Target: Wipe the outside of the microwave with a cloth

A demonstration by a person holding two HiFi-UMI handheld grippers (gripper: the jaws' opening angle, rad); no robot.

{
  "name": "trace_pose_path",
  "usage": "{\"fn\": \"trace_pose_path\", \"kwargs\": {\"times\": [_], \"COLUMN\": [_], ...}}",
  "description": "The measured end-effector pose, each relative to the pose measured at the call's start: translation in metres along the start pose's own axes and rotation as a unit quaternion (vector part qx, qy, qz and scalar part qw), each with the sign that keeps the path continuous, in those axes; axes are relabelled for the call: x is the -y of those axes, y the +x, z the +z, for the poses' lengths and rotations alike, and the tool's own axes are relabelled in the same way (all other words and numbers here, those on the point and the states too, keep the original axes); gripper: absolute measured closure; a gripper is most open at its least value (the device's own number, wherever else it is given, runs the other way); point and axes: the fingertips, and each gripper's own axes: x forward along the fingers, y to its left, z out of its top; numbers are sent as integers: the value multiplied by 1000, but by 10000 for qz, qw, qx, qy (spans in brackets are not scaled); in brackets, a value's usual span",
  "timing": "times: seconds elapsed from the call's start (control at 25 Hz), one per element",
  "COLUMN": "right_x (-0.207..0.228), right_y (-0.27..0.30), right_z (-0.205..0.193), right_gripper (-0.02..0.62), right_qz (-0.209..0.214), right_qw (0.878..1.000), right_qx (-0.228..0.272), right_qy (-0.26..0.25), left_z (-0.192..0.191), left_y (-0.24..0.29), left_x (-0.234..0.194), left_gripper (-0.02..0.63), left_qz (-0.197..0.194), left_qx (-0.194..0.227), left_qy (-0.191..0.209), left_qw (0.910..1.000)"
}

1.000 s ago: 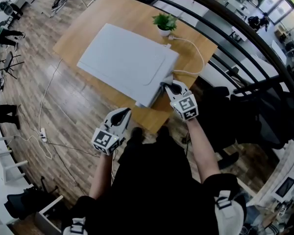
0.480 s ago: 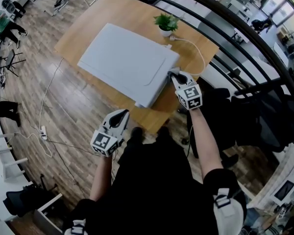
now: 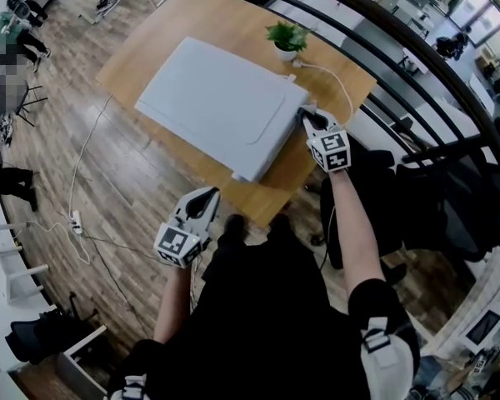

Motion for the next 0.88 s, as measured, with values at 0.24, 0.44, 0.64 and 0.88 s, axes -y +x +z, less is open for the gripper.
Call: {"fn": "trace_pose_path", "kwargs": {"times": [0.24,0.44,0.64,0.88], "right_x": [19,27,34,41], "right_y": [7,10,13,18], "right_z": [3,2,0,-3], "right_gripper": [583,583,583,583], "right_qz": [-187,-259,-332,-441], "right_qw": [9998,9996,9990,9983], "right_qx": [-42,-118,-158,-160], "right_qy": [34,83,249,359], "left_z": [-1,-3,-4,-8], "left_y": [-5,-11,-15,-17], "left_x": [-1,-2,-4,-3], "left_gripper": [597,597,597,597], "left_qz": [62,134,183,165], "left_qx": [-8,-30,24,-7], "left_qy": [-15,-100,-43,-13], "left_qw": [10000,9999,9998,9999]}}
